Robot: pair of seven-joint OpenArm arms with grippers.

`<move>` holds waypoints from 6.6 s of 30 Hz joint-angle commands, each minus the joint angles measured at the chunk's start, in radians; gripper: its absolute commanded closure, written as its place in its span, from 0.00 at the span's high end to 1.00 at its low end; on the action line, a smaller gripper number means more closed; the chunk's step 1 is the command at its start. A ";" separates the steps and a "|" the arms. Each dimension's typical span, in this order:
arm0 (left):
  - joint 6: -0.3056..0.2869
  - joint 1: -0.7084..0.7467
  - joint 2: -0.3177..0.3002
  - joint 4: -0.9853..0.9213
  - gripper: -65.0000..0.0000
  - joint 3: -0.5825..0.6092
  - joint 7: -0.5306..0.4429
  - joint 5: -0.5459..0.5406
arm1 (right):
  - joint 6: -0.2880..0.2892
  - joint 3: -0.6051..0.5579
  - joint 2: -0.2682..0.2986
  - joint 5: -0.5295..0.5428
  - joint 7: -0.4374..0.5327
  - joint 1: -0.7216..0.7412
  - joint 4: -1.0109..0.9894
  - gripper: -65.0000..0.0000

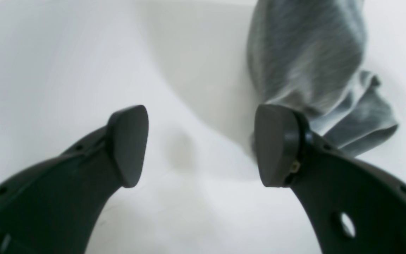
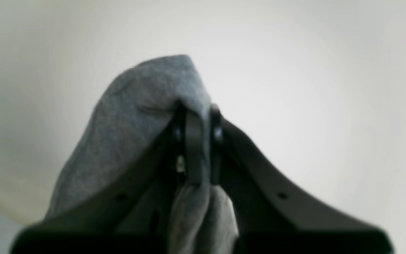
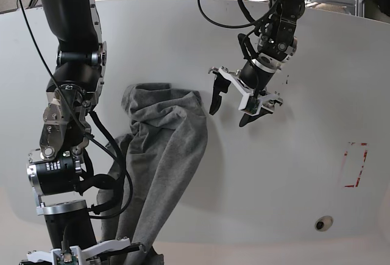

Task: Fold the T-shirt properly
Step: 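Lower the left gripper onto the hanging shirt and grasp its edge, then pull the shirt edge away from the right gripper with the left gripper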

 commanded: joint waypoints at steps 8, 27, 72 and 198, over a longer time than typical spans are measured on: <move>-0.053 -0.008 0.018 -0.060 0.68 -0.049 -0.046 0.000 | 0.001 -0.041 0.001 0.004 0.031 0.036 -0.030 0.01; -0.115 -0.094 0.052 -0.141 0.68 -0.043 -0.031 -0.005 | -0.004 -0.191 -0.059 0.015 0.042 0.143 -0.082 0.00; -0.032 -0.275 0.145 -0.448 0.59 0.056 -0.051 0.004 | -0.001 -0.205 -0.099 0.005 -0.008 0.216 -0.132 0.00; -0.163 -0.780 -0.145 0.390 0.00 -0.586 0.883 -0.196 | 0.158 -0.094 0.123 0.034 0.069 0.305 -0.291 0.00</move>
